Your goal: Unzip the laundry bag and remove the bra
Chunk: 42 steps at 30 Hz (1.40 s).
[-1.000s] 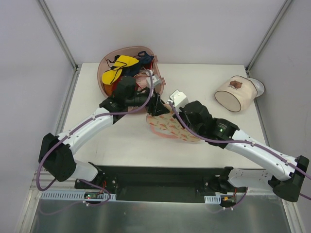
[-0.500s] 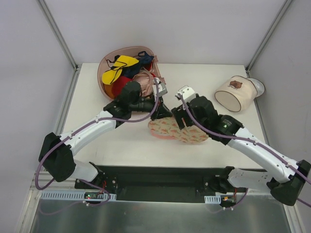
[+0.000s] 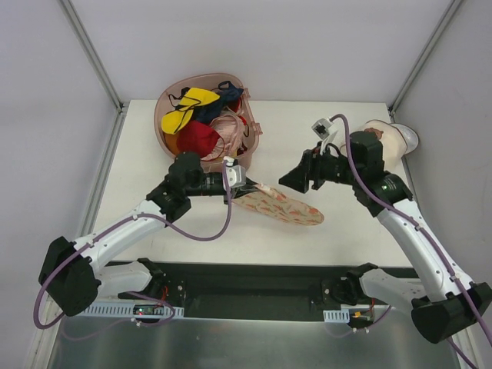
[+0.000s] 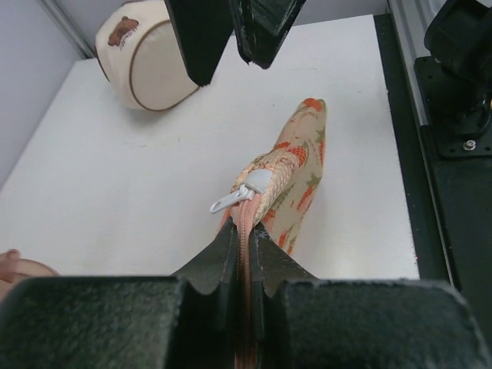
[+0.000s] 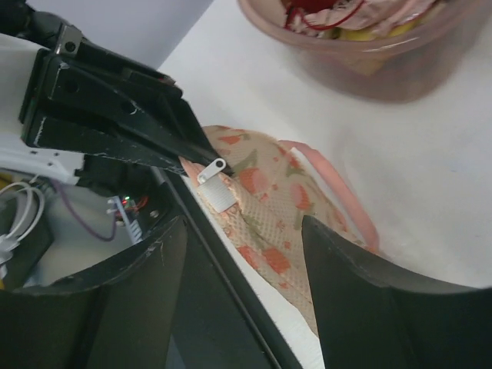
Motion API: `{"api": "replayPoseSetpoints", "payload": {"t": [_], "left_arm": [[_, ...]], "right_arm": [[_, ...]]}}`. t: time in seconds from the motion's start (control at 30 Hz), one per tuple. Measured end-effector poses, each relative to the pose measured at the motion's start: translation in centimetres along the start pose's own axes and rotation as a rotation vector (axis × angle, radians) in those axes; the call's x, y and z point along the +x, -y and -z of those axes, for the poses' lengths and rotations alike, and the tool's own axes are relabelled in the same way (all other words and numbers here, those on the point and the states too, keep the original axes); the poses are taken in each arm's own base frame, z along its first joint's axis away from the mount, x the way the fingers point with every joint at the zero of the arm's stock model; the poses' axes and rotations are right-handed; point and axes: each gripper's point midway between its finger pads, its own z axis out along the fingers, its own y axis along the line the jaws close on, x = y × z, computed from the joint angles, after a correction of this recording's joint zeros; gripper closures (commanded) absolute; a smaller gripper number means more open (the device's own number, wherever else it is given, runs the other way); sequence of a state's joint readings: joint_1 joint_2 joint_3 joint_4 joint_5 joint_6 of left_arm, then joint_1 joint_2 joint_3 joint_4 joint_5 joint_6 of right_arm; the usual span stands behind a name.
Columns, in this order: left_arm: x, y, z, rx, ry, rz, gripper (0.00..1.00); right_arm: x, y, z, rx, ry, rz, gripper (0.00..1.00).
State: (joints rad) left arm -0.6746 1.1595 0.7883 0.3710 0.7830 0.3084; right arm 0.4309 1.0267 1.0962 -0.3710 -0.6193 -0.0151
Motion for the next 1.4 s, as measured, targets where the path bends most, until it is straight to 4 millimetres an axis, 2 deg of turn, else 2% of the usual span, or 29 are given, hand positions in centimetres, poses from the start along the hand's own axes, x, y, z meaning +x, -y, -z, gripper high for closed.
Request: {"api": "replayPoseSetpoints", "payload": {"t": [0.2,0.57,0.63,0.7,0.77,0.87,0.97,1.07,1.4], "left_arm": [[-1.1,0.0,0.8,-0.003,0.007,-0.13,1.0],[-0.3,0.2,1.0,0.017,-0.027,-0.172,1.0],[-0.3,0.4,1.0,0.023,-0.027,-0.172,1.0],[-0.3,0.5,1.0,0.029,-0.026,-0.17,1.0],[-0.3,0.5,1.0,0.03,-0.027,-0.169,1.0],[-0.4,0.4,1.0,0.029,-0.028,-0.174,1.0],[-0.4,0.4,1.0,0.03,-0.029,-0.179,1.0],[-0.5,0.4,1.1,0.031,-0.031,-0.18,1.0],[-1.0,0.2,1.0,0.03,-0.027,-0.185,1.0]], "right_arm": [[0.8,-2.2,-0.4,-0.15,-0.059,-0.036,0.37],[2.2,-4.2,-1.5,-0.208,-0.116,-0.018,0.4],[2.7,-4.2,-2.0,-0.184,-0.13,0.013,0.32],[3.3,-4.3,-2.5,-0.166,-0.156,0.034,0.3],[3.7,-4.2,-3.0,-0.141,-0.181,0.053,0.3],[4.0,-2.9,-3.4,-0.059,-0.186,0.062,0.32],[3.7,-1.3,-3.1,0.031,-0.167,0.101,0.34],[3.5,-0.7,-2.5,0.069,-0.159,0.168,0.35],[5.6,-2.7,-3.2,0.006,-0.23,0.291,0.39]]}}
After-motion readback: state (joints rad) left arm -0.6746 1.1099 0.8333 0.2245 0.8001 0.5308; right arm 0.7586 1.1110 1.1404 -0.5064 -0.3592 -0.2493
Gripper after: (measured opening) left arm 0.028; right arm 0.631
